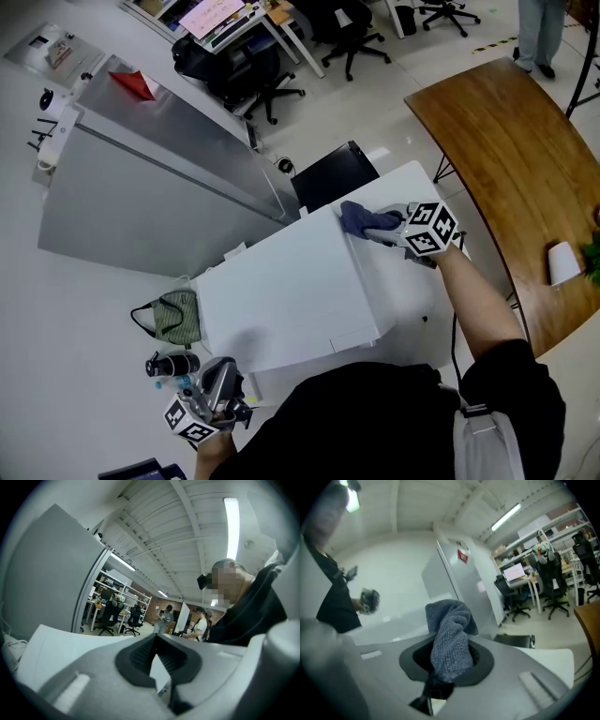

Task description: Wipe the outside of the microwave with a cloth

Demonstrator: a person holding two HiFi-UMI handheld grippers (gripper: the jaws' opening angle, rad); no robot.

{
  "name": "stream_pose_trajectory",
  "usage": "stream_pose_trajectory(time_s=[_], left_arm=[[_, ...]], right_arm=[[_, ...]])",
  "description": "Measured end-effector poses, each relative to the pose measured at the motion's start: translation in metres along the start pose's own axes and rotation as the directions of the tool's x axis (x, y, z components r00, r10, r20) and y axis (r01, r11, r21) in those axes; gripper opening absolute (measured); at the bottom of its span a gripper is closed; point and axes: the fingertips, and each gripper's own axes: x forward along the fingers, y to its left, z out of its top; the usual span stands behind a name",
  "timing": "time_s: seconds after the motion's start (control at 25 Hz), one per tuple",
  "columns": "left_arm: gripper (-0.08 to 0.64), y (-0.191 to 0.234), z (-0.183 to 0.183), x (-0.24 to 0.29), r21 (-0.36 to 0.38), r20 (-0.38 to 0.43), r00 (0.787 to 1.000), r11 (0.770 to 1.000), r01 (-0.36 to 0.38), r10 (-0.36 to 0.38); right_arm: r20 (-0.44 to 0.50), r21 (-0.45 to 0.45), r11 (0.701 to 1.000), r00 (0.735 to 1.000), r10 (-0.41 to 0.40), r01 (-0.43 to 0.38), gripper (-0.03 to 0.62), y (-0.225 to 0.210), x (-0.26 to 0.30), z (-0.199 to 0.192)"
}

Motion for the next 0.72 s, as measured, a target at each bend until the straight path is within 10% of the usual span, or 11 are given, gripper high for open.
stream_pose_trajectory(time_s=[0.24,0.48,0.6,0.72], left_arm=[[0.003,-0.002,-0.011,0.011,-0.004,-0.041,0.999,1.000,0.031,-0.031],[0.003,-0.006,-0.012,0.005,-0.001,-0.045,0.999,1.000,0.023,-0.023],[0.003,-0.007,-0.010,0.001,-0.004,-0.040,0.999,1.000,0.012,-0.013],[0.003,-0.011,-0.009,0.001,0.004,-0.040,0.999,1.000,0.012,-0.012]], right_arm=[[0.129,-0.028,0.990,0.981,0.143,-0.140,0.062,0.054,0.003,0.024],[-0.176,0.034,0.999,0.983,0.048,-0.042,0.061,0.004,0.031,-0.086],[-0.331,0.058,0.998,0.943,-0.011,0.032,0.060,-0.025,0.046,-0.135],[-0.538,-0.023,0.998,0.841,-0.066,0.064,0.060,-0.041,0.054,-0.176]])
